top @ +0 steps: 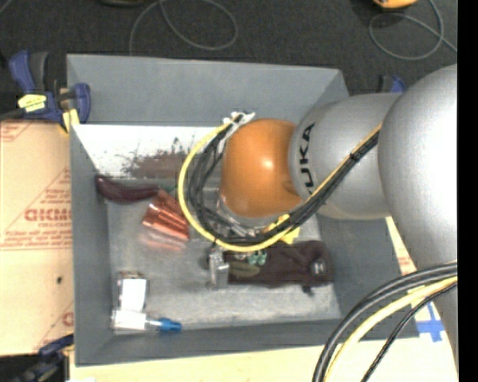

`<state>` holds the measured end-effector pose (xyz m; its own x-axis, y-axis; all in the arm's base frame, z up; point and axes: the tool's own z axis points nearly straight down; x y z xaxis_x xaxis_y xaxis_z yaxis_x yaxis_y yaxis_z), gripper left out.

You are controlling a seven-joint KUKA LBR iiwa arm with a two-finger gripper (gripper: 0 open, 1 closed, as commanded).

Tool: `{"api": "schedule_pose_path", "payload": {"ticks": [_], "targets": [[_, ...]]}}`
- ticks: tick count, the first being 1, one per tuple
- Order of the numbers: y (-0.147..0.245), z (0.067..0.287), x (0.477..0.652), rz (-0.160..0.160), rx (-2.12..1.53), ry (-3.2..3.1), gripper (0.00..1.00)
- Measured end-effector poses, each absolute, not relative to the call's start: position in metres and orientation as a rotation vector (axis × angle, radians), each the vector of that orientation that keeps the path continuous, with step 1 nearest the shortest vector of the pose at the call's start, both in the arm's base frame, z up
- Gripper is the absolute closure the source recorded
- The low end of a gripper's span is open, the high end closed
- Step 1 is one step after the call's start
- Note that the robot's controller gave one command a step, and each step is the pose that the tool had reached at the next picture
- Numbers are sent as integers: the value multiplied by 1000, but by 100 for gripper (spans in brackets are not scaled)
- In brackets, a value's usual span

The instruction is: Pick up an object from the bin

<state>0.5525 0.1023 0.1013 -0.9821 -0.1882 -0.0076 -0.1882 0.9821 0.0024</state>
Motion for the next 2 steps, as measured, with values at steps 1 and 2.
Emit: {"api": "schedule_pose_path", "payload": {"ticks": [1, 2], "targets": [[51, 85, 569, 8, -151, 3130, 0], [20, 76, 566, -1, -401, 3109, 100]]}}
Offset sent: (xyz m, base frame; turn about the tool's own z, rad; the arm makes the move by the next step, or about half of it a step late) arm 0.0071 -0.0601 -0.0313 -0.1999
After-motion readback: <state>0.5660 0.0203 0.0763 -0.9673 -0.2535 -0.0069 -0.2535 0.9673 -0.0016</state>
